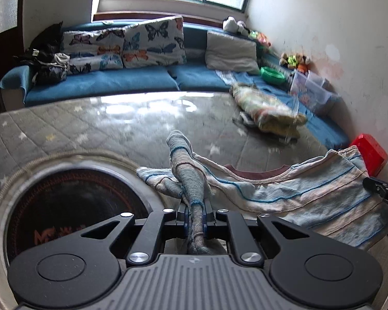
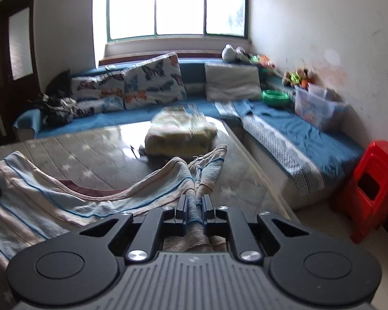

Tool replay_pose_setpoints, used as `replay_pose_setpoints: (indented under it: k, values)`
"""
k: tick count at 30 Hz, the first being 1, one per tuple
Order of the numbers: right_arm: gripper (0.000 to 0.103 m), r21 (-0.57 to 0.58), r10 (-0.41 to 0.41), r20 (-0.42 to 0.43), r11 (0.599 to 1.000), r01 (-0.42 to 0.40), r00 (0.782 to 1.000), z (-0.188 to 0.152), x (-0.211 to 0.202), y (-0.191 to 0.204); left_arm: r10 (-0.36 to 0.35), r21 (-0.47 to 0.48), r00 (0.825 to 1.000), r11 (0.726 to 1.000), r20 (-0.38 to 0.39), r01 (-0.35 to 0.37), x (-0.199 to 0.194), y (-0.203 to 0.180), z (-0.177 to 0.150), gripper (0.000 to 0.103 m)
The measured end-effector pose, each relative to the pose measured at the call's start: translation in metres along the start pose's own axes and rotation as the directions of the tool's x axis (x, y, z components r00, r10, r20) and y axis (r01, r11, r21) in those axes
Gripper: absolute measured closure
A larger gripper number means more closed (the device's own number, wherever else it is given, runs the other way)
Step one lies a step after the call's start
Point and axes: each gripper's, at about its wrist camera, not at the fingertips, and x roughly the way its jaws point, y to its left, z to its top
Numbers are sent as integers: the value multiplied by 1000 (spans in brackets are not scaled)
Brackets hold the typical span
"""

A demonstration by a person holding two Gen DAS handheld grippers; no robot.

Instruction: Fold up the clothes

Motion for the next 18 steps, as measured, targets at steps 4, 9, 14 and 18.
replay_pose_setpoints:
  k: [4,9,14,18]
  values:
    - [92,-7,-27,-55,1000,27,998,-13,14,-4,24,2,999,1000,-36,-24,11,5,-10,88]
    - [92,1,-65,-82,998,66,994,-20,21,-11,49,13,997,999,-56,-48,13,14,-19,81]
    - [91,-11,-54,-72,999,53,996,-19,15,-8,67,30,996,997,-58,-66,9,15,-26,65]
    - [91,-14,-6,-80,1000,5,997,-25,9,5,78,70,996,995,-48,-74,2,10,-34,54]
